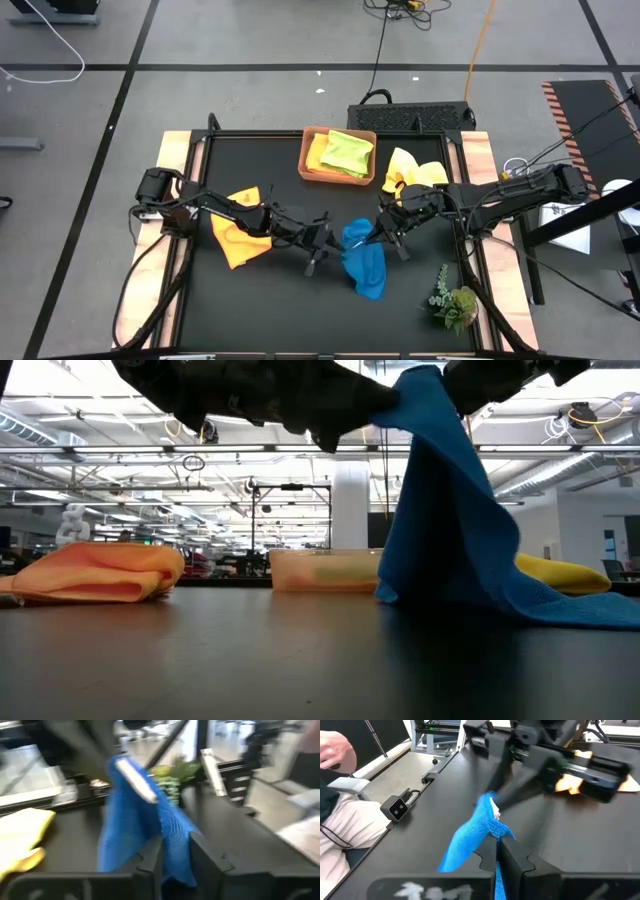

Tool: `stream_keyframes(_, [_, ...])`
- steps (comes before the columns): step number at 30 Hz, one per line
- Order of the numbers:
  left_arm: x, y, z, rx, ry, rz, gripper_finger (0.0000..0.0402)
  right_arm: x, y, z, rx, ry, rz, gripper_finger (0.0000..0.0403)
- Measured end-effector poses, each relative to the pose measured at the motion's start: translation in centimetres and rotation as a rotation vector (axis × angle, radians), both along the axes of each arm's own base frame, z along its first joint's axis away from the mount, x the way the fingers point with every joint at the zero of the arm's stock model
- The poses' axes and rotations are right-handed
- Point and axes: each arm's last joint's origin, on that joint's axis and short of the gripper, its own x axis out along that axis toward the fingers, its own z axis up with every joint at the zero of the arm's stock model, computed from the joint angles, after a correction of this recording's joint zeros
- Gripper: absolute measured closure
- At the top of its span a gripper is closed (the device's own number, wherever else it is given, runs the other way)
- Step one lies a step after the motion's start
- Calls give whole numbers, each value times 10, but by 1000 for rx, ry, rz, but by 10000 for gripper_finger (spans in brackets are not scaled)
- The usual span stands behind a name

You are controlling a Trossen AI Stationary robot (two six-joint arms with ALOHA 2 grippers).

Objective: Fold microfiber towels
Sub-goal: Fold the blue microfiber towel

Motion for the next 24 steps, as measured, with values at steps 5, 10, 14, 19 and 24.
stream_keyframes(5, [-2, -5, 4, -42, -30, -179, 368, 0, 0, 0, 0, 1, 0, 403])
stream_keyframes(10, [-2, -5, 5, -40, -45, -201, 396, 0, 0, 0, -3, -1, 1, 403])
stream_keyframes(14, [-1, -4, 5, -31, -46, -154, 386, 0, 0, 0, -3, -1, 1, 403])
stream_keyframes(19, [-1, -3, 5, -46, -38, -120, 356, 0, 0, 0, -3, -1, 1, 403])
stream_keyframes(24, [0, -3, 5, -70, -30, -112, 326, 0, 0, 0, -3, -1, 1, 403])
